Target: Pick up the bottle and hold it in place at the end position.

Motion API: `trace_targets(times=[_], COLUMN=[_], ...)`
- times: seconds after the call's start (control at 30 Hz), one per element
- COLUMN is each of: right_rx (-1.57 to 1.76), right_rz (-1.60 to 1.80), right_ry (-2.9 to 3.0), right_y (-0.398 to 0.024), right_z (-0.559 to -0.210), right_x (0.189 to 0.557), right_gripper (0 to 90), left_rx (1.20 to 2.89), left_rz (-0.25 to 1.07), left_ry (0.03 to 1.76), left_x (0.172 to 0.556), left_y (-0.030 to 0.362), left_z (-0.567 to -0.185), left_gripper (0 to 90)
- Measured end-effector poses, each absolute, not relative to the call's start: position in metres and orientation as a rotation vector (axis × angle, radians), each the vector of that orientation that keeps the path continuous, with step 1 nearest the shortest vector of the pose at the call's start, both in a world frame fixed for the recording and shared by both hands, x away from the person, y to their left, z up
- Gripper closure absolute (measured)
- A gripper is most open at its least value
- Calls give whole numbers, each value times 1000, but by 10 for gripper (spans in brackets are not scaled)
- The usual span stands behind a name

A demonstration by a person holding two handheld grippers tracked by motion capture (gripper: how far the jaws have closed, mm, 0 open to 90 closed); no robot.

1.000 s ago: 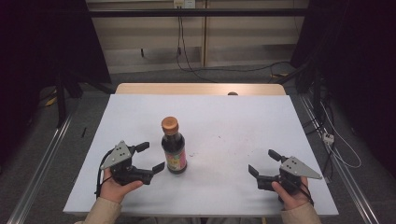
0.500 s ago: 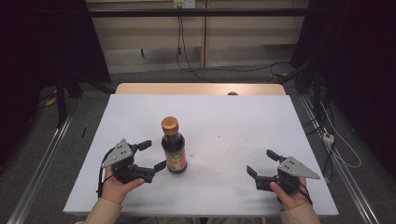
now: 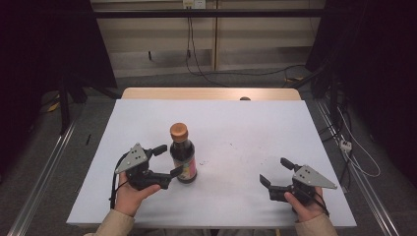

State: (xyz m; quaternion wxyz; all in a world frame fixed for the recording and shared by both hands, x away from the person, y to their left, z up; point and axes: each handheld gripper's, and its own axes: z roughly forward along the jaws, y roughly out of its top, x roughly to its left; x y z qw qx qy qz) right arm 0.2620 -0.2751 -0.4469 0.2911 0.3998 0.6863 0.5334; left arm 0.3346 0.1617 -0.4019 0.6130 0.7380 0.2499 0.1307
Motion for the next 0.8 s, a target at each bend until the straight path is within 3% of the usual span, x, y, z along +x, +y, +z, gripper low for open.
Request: trace_targets(times=[0.8], right_rx=[1064], right_rz=[1422], right_ry=[1840], right_y=[-275], right_z=[-447], right_x=[262], right_gripper=[56], left_rx=[1724], left_rz=[371], left_ry=[653], left_x=[339], left_y=[125], left_z=[-408], left_gripper=[169])
